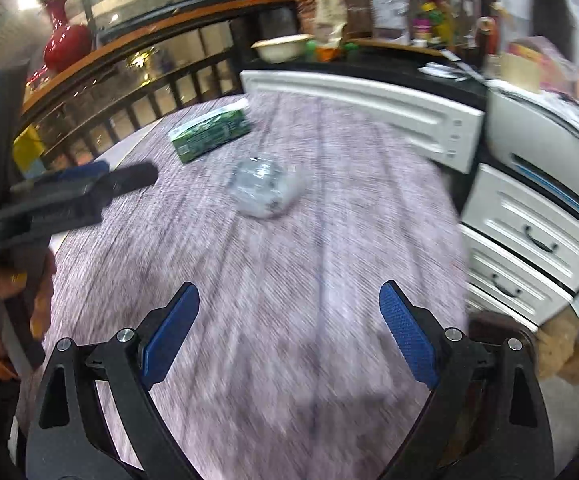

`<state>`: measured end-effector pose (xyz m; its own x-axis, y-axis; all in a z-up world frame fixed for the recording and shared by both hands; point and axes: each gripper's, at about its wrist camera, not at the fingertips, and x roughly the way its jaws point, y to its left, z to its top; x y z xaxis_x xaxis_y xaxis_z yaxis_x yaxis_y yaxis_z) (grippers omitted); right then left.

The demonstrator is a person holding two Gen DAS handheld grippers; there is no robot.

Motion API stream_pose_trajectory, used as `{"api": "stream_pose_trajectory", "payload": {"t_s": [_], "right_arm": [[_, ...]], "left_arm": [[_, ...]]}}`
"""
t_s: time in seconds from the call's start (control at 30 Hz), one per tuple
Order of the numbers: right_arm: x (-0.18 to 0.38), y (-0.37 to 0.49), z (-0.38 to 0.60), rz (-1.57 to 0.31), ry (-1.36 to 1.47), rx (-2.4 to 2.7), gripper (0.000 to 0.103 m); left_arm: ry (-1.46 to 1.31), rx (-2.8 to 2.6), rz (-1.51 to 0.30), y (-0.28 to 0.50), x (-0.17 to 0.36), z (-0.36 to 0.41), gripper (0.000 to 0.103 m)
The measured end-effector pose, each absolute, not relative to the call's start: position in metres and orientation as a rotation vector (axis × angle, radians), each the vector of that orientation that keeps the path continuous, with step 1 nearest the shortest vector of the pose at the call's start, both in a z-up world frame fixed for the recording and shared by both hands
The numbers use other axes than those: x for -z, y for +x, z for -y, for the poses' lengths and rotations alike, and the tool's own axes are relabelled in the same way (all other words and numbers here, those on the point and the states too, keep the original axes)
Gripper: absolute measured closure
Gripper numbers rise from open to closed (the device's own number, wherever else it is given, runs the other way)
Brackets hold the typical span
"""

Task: Collect trash
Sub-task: 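Grasp the green milk carton with the left gripper while the right gripper grasps the plastic bag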

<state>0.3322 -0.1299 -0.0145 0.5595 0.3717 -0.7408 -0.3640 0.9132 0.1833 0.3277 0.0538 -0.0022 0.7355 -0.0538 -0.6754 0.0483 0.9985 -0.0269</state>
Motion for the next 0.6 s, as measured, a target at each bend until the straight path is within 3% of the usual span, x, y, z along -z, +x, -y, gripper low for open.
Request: {"api": "stream_pose_trajectory", "payload": {"t_s": [0.47,0.6], "right_arm": [[0.040,0.427,0.063,-0.984,-0.069,-0.454,0.013],[0.045,0.439,0.059,-1.001,-0.082,-0.444,0.032]], "left_arm": [[0.232,0.051,-0.900,0.461,0.030,-0.089,0.006],[0.282,0.071,-0.946,0.479,0.043,-0.083,0.007]]}}
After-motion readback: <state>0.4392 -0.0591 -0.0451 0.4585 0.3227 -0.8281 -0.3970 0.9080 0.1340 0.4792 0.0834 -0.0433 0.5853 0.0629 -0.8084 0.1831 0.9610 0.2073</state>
